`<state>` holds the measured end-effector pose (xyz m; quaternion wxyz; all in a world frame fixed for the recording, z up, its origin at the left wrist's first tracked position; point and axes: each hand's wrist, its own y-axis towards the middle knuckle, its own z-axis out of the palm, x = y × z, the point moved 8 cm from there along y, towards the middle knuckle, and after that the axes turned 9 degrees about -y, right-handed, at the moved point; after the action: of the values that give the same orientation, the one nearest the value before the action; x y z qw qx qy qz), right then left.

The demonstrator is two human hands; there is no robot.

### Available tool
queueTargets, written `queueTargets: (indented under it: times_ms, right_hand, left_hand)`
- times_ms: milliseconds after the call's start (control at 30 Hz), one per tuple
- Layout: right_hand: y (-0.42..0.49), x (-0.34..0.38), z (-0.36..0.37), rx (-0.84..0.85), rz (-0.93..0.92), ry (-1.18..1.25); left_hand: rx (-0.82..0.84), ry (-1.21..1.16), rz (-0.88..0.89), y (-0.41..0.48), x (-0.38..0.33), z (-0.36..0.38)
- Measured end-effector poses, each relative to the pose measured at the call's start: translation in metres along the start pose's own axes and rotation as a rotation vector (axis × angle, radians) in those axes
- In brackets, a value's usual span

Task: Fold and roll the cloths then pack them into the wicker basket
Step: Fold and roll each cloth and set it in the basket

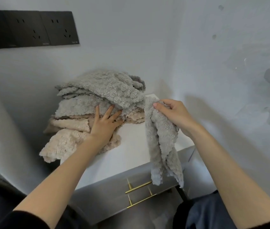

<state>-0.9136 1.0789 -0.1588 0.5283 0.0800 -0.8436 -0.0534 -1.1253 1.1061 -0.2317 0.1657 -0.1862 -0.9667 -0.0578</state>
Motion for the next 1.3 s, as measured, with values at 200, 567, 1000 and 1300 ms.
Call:
queueTargets:
  times_ms: [200, 567, 1000, 1300]
  right_hand:
    - [0.0, -0.001, -0.008, 0.003, 0.017, 0.052]
    - [0.019, -0.002, -0.026, 0.039, -0.161, -0.557]
    - [0.082, -0.047, -0.025, -0.327, -0.165, -0.989]
    - [0.065, -0.051, -0.032, -0.269, -0.092, -0.806]
  left_hand:
    - [-0.214, -0.863, 0.036, -0.023, -0.023, -0.044]
    - [0.132, -1.664, 0.032, -0.021, -0.091, -0.03]
    - [-0.055, -1.443, -0.047, 0.016, -0.081, -0.018]
    - [-0.053, -1.187, 0.122, -0.001, -0.095, -0.026]
